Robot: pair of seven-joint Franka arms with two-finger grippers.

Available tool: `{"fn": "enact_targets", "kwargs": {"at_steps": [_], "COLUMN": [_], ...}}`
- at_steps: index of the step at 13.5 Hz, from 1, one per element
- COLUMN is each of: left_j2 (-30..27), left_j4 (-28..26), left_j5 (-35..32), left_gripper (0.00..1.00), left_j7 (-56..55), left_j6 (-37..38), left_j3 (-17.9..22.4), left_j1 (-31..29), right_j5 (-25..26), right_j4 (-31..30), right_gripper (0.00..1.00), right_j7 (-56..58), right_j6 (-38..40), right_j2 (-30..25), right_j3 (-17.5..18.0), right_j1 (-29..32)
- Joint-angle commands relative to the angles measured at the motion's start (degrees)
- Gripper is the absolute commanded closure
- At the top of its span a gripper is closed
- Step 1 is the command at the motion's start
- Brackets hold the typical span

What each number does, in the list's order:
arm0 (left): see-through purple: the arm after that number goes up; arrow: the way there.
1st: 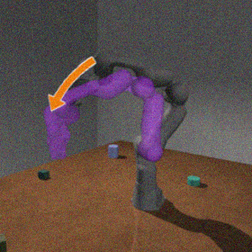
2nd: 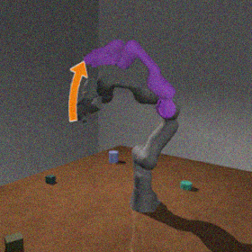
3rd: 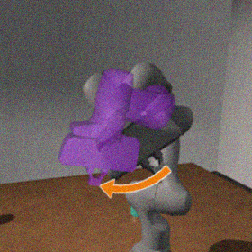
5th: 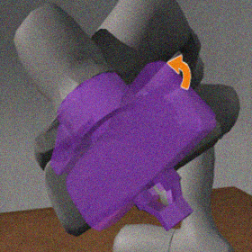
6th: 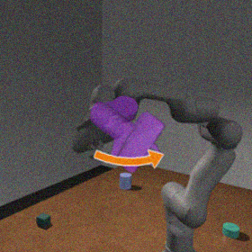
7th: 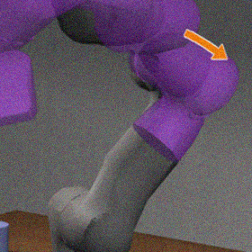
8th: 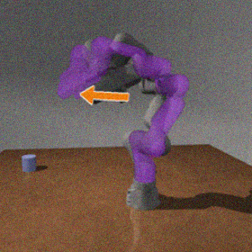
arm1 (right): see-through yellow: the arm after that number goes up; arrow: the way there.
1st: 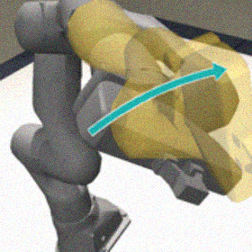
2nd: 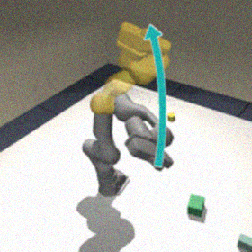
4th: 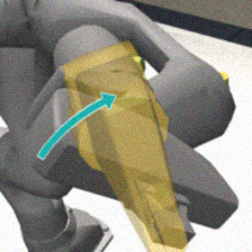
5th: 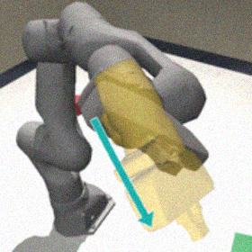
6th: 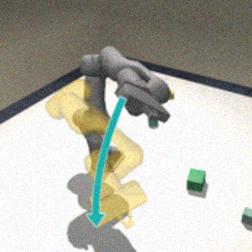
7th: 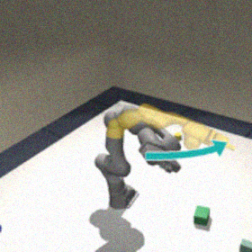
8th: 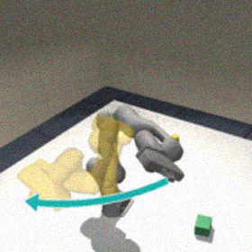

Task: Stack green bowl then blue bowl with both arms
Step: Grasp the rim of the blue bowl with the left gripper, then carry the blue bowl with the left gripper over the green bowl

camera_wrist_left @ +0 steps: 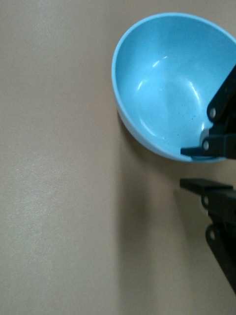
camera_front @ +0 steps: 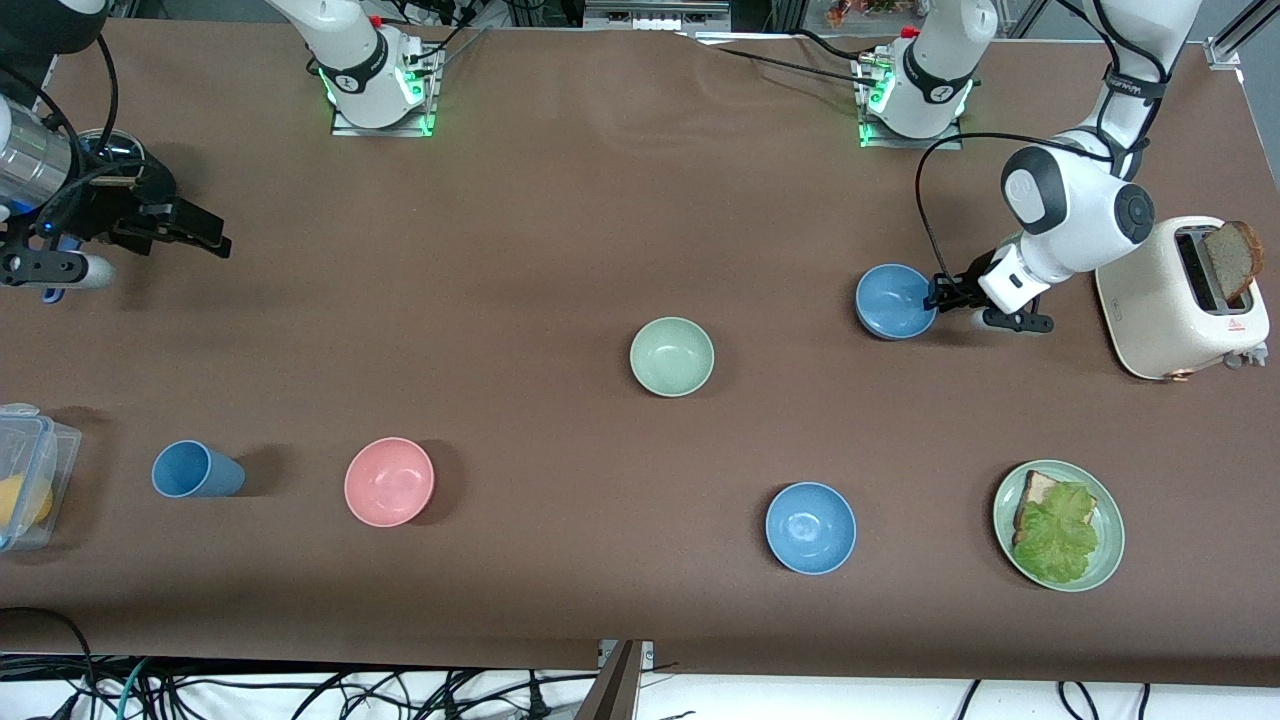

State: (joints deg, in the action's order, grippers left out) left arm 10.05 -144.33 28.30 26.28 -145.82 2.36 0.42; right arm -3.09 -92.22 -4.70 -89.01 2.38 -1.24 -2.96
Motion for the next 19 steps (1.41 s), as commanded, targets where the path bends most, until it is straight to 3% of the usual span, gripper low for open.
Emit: {"fn": "enact_targets", "kwargs": {"at_steps": [1, 6, 14, 19], "left_j2": [-0.2, -2.1, 0.5, 9.4], "left_j4": [-0.2, 5.0, 20.4, 30.8], "left_j5": [2.0, 2.0, 1.1, 0.8], "left_gripper": [1.0, 1.0, 1.0, 1.0], "left_j7": [1.5, -0.5, -30.0, -45.7], "left_j6": [-0.3, 6.6, 9.1, 9.0], "left_j3": [-0.1, -0.7, -1.4, -1.1], "left_j1": [0.3, 0.5, 21.8, 30.5], "right_j5": [0.5, 1.7, 1.4, 1.4], "right_j4": [2.8, 2.9, 3.8, 3.8], "right_gripper": [0.01, 0.01, 0.01, 0.01], "right_j7": [0.8, 0.9, 1.5, 0.9], "right_j6": [1.6, 1.1, -0.6, -0.1], "right_j2": [0.7, 1.1, 2.0, 2.0], "right_j3": [0.2, 0.4, 0.8, 1.0], "right_j1": [1.1, 0.8, 0.6, 0.2]}}
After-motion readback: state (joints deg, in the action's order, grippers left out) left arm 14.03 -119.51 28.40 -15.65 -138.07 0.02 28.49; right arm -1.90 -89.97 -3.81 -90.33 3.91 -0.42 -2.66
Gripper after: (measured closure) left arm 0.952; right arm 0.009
